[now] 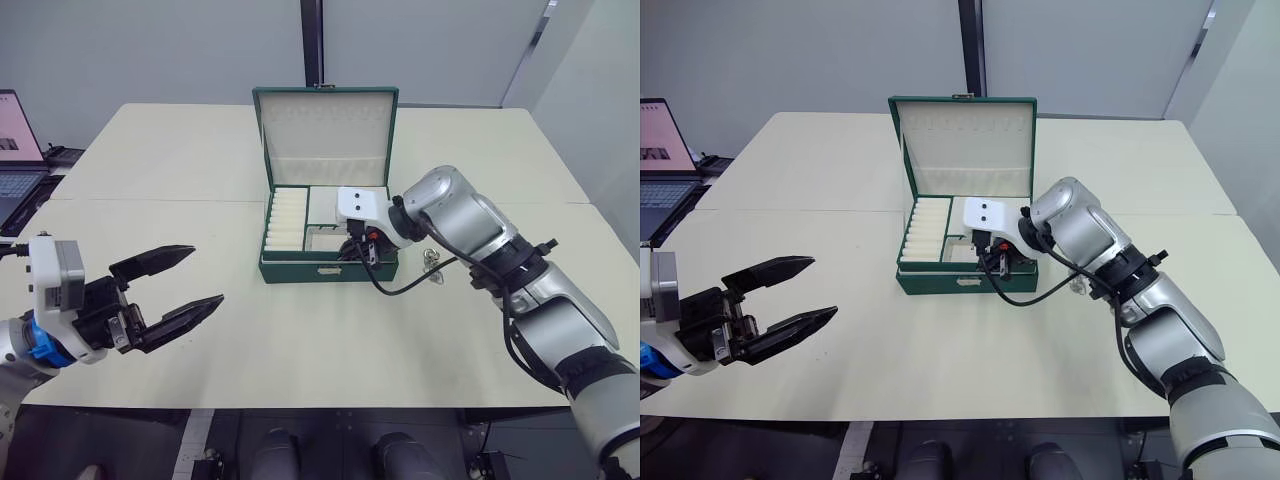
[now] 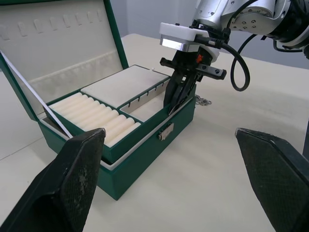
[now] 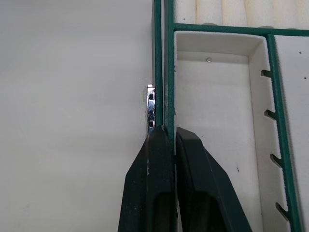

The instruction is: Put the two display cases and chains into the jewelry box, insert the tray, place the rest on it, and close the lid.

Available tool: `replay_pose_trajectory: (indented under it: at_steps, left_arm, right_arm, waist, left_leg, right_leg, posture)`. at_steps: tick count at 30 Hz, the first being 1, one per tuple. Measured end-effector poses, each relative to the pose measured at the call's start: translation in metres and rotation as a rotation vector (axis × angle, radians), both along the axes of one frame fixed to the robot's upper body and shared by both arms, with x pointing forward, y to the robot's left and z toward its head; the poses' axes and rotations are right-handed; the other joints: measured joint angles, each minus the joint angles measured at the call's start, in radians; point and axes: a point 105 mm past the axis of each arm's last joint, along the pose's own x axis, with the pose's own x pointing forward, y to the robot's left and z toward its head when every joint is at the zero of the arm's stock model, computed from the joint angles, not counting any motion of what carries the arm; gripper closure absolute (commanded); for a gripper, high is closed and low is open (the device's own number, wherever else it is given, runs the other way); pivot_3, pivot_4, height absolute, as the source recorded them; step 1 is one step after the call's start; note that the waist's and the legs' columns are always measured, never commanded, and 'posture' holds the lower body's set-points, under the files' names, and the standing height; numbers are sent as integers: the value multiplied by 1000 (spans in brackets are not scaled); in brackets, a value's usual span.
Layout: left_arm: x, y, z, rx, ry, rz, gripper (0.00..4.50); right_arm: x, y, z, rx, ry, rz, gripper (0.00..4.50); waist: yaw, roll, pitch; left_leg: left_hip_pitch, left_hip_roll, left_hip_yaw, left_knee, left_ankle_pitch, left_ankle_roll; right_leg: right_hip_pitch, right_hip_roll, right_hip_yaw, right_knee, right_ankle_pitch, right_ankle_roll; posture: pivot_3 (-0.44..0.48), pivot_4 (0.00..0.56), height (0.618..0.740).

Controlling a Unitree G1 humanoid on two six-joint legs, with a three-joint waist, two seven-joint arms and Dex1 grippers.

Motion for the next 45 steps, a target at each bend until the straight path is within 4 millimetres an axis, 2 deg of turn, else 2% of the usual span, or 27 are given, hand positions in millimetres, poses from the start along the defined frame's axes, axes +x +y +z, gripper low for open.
replay_pose_trajectory:
  at_steps: [19, 31, 45]
  left_arm:
    - [2, -4, 6, -8, -14, -5, 0]
    - [3, -7, 7, -10, -21, -21, 0]
    - [5, -9, 8, -14, -24, -32, 0]
  right_arm:
    - [3, 6, -1, -2, -11, 6, 4479]
    - [7, -4, -2, -21, -18, -28, 4479]
    - [4, -3, -1, -22, -7, -28, 4479]
  waist:
    - [0, 0, 0]
    - [1, -1, 0]
    - [1, -2, 1]
  left_leg:
    - [0, 0, -1, 0, 0, 0]
    - [0, 0, -1, 0, 0, 0]
    - [0, 0, -1, 0, 0, 0]
  right_leg:
    - [0, 0, -1, 0, 0, 0]
    - [0, 0, -1, 0, 0, 0]
    - [0, 0, 0, 0, 0, 0]
  posture:
    - [0, 150, 726]
    - [0, 150, 726]
    - [0, 150, 726]
